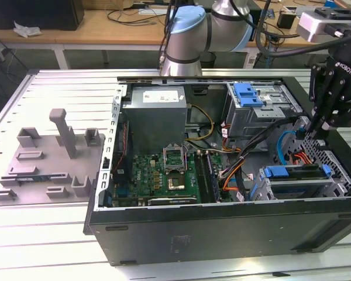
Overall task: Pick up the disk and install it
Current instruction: 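Insert the second disk wire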
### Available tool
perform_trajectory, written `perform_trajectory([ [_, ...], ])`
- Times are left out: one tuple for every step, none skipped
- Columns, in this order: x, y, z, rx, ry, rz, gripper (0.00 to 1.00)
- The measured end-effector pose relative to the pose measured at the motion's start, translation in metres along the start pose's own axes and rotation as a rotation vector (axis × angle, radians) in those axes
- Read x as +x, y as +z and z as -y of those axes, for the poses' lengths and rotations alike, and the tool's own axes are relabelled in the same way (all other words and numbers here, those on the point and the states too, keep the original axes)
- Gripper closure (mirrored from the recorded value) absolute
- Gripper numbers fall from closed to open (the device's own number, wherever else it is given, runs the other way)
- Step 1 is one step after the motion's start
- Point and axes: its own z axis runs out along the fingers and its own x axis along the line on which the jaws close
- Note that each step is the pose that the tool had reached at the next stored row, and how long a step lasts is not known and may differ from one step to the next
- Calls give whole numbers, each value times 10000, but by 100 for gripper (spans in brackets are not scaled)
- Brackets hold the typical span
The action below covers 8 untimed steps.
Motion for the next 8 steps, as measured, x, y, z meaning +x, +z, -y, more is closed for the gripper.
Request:
perform_trajectory([
  [-37,-6,4,3,-19,-50,78],
  [-67,-9,13,6,-34,-73,85],
  [-77,-10,18,6,-43,-85,85],
  [-87,-12,24,7,-52,-100,85],
  [-100,-13,33,8,-65,-116,85],
  [-113,-14,49,8,-72,-127,85],
  [-118,-15,63,8,-73,-131,85],
  [-121,-15,68,8,-73,-131,85],
])
